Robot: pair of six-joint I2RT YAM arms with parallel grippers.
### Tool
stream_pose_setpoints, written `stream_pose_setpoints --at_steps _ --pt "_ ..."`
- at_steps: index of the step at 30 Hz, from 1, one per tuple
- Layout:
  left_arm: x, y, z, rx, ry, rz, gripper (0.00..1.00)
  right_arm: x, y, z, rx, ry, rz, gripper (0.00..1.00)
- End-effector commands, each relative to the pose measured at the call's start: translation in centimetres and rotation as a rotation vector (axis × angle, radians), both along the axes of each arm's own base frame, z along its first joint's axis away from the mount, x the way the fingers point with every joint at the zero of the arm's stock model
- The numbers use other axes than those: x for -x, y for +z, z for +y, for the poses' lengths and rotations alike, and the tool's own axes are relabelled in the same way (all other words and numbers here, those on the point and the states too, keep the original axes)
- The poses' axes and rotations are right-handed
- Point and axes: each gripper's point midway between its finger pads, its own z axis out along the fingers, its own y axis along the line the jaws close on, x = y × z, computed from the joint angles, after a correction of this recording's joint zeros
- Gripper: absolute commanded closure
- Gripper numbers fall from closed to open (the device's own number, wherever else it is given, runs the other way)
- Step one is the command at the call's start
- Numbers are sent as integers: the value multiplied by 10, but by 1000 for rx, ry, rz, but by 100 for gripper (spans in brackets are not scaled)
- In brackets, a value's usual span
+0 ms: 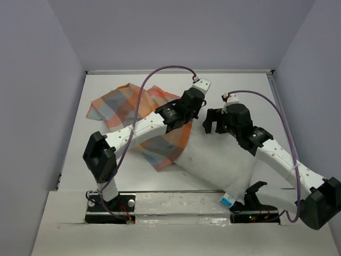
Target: Put the pillow into the pillowcase
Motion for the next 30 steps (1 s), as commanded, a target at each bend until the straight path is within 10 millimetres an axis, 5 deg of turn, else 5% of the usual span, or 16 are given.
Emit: stream_pose_setpoints --at_steps 1,4,8,9,12,16,19,20,24,25,30 --pt "2 63 -13 252 -62 -46 100 -8 13 45 -28 250 -23 1" --pt "7 74 -23 350 -114 -23 100 20 0 80 -156 458 54 23" --pt "14 81 -34 463 -178 23 100 53 21 101 -360 620 -11 91" --pt "20 86 -40 507 -218 26 100 55 32 102 -394 625 -50 100" --pt "42 100 -53 637 -310 84 100 61 87 106 -524 664 -240 100" --pt "63 125 -53 787 -357 124 100 60 135 106 -641 670 -424 100" --pt "73 144 -40 849 -302 117 100 33 153 99 -684 540 -534 100" --pt "79 139 -36 850 -303 129 100 23 149 95 -683 490 -544 100" --pt "116 178 -25 959 -400 140 100 -15 127 89 -689 346 -569 100" --pt "121 182 -25 971 -411 145 100 -31 105 94 -680 316 -528 100" --pt "147 186 -34 1003 -465 209 100 -75 74 99 -743 182 -453 100"
